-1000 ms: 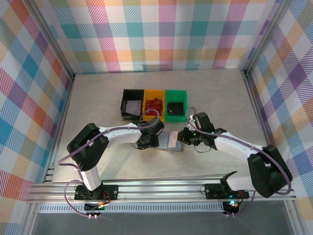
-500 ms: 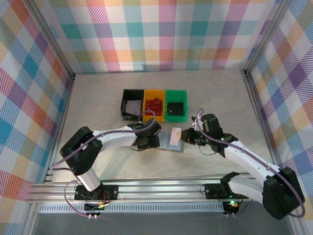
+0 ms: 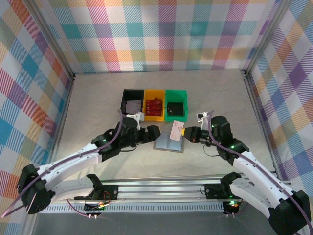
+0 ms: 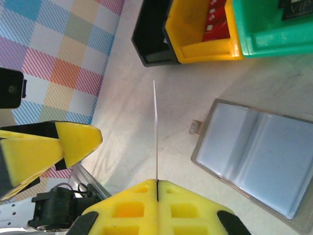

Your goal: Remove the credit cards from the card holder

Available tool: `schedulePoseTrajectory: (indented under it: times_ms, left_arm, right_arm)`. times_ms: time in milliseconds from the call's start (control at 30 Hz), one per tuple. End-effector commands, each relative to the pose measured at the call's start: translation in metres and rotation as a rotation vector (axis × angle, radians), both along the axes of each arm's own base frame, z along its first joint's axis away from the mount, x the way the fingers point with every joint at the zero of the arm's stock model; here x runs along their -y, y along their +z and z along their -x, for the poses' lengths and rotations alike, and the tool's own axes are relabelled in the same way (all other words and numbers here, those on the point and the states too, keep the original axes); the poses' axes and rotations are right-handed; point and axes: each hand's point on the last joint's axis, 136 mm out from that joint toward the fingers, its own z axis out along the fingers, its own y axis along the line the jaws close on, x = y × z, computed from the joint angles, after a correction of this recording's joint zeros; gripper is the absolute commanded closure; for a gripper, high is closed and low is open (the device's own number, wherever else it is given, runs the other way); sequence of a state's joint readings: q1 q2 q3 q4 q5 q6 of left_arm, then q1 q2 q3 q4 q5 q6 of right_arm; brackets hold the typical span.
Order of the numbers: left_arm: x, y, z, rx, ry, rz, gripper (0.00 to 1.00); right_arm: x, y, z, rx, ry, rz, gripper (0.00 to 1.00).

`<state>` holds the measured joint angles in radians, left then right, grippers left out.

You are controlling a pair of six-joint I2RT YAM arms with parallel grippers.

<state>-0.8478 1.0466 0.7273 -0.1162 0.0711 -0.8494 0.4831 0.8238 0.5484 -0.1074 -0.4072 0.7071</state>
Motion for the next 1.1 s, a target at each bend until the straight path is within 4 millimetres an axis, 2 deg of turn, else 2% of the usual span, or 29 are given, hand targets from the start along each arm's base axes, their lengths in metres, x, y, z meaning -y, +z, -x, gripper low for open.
schedulePoseTrajectory:
  times_ms: [0,233,467,600,867,1067]
  left_arm:
    - [0.004,0.003,0.002,0.009,0.017,0.134,0.26]
    - [0.013,0.008,0.009,0.057,0.028,0.294,0.26]
    - [0.039,0.034,0.012,0.13,0.002,0.449,0.26]
    - [0.054,0.041,0.013,0.133,-0.015,0.523,0.27]
    - [0.069,0.046,0.007,0.15,-0.005,0.583,0.27]
    - [0.076,0.059,0.002,0.174,0.001,0.649,0.3]
  right_arm:
    - [-0.002,0.015,0.0,0.028,0.002,-0.065,1.0]
    - [-0.006,0.032,-0.004,0.039,-0.004,-0.122,1.0]
    - [-0.01,0.042,-0.01,0.013,-0.027,-0.219,1.0]
    - [-0.012,0.046,-0.013,0.002,-0.042,-0.274,1.0]
    - [-0.013,0.059,-0.015,0.027,-0.051,-0.332,1.0]
    - [-0.014,0.058,-0.015,0.017,-0.057,-0.347,1.0]
